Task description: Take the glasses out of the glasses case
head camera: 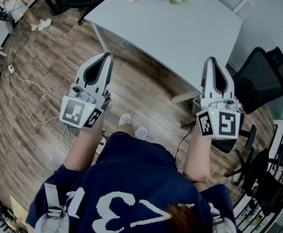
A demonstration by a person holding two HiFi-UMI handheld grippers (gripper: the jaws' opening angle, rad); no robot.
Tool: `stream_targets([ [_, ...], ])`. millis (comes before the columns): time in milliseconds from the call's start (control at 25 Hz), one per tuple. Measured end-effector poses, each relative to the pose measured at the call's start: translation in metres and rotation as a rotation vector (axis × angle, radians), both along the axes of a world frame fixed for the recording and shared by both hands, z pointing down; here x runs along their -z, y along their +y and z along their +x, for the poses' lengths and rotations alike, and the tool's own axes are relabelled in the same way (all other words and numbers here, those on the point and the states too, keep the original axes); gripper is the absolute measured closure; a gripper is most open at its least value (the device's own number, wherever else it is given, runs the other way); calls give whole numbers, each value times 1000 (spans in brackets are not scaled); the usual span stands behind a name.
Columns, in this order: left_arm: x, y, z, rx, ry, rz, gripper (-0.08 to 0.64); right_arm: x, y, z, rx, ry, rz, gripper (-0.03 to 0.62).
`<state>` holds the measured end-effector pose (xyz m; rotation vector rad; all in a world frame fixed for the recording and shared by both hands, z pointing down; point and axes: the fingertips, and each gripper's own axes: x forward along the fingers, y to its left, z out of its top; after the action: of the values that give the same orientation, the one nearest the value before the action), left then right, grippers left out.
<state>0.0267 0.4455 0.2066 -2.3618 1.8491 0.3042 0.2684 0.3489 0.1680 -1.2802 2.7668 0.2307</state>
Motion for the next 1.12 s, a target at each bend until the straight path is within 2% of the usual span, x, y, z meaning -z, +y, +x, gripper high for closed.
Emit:
stream_targets([
  [160, 12, 10, 21, 5, -56, 4, 546, 3, 11, 17, 9, -31, -8, 566],
  [320, 6, 14, 28, 7, -36, -3, 546, 6, 14, 25, 27, -54, -9, 566],
  [680, -7, 6, 16, 20, -26, -37, 546, 3, 3, 13, 63, -83, -31, 565],
  [880, -11, -26, 8, 9, -27, -38, 546, 0, -23, 6, 54, -93, -37, 565],
  [1000, -4, -59, 1, -11, -58, -39, 546, 1, -48, -5, 40, -90, -35, 565],
  [1120, -1, -98, -17, -22, -53, -37, 546, 5, -81, -21, 28, -87, -32, 565],
])
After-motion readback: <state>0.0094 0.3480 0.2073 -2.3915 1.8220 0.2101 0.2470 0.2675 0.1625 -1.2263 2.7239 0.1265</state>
